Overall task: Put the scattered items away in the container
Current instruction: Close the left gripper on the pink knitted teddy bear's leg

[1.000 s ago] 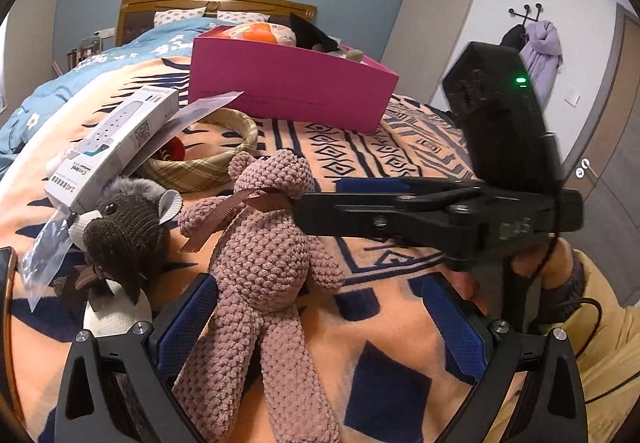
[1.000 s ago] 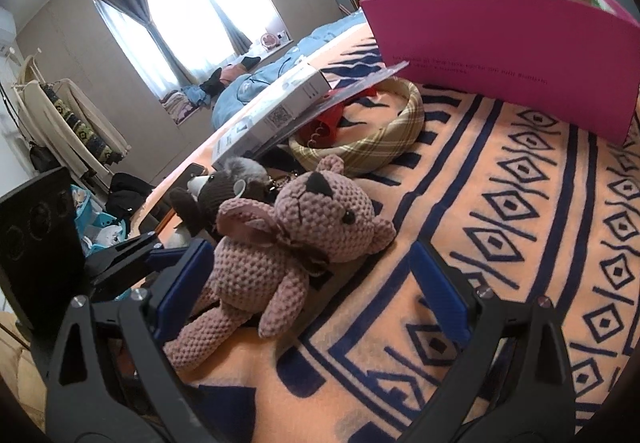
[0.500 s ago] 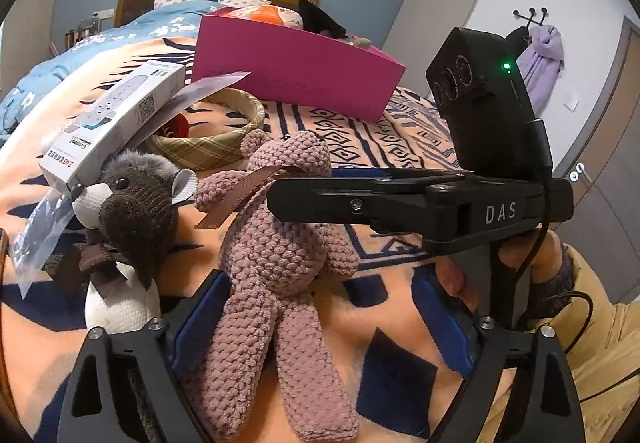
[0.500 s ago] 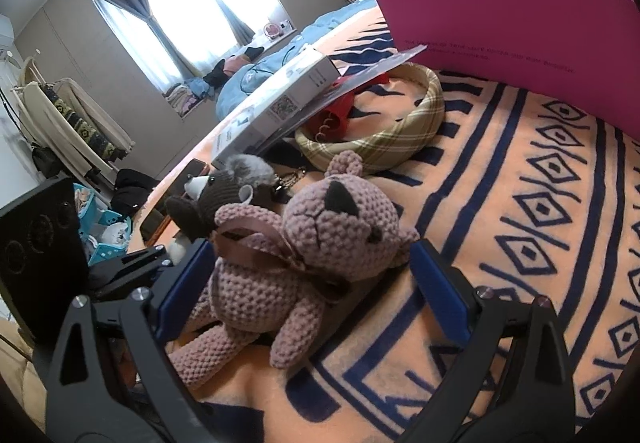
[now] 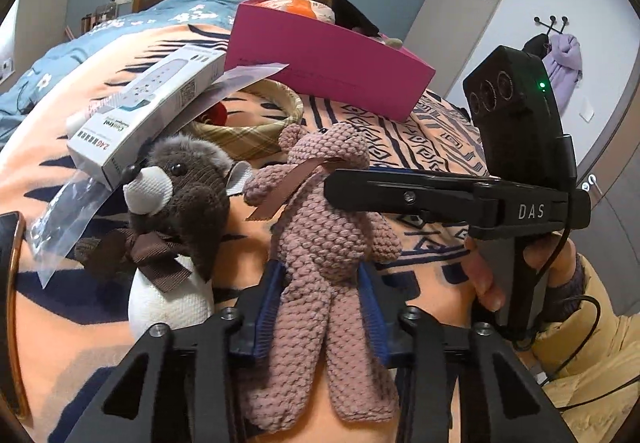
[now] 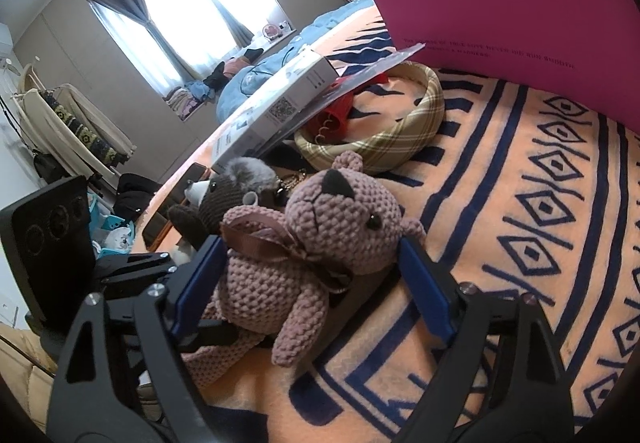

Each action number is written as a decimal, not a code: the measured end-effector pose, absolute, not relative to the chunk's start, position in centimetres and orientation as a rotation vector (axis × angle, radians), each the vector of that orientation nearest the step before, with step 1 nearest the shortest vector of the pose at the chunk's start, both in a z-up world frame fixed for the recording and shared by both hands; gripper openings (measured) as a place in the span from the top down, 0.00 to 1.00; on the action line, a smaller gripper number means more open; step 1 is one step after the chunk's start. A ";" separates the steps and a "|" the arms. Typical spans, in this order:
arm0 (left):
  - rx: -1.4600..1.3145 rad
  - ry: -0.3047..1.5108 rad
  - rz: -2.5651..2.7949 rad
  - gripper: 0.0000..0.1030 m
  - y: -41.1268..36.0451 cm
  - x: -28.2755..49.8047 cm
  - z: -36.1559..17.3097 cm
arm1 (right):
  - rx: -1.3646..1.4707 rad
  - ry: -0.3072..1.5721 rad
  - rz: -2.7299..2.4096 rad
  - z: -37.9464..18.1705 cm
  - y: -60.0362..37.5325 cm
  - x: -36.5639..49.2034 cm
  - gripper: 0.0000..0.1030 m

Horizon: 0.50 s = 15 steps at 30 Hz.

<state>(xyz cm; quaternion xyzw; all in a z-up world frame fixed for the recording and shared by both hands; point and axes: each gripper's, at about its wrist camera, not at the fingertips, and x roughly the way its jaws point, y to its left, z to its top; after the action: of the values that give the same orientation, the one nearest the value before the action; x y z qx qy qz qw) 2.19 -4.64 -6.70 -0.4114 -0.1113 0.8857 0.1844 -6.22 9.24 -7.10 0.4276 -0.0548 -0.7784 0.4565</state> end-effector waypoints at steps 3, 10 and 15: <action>-1.165 -0.283 2.482 0.64 -4.5 2.3 -6.8 | 1.062 -0.156 -1.915 -7.2 9.4 -6.3 0.15; -1.187 -0.272 2.480 0.66 -4.3 2.2 -6.8 | 1.067 -0.167 -1.908 -7.4 9.5 -6.4 0.18; -1.193 -0.261 2.485 0.74 -4.3 2.2 -6.6 | 1.051 -0.167 -1.917 -7.2 9.7 -6.2 0.24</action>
<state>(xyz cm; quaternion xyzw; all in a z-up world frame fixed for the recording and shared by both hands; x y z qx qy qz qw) 2.20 -4.31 -6.58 -0.4235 -0.0926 0.8819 0.1853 -6.16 9.66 -7.24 0.4263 -0.0677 -0.7778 0.4569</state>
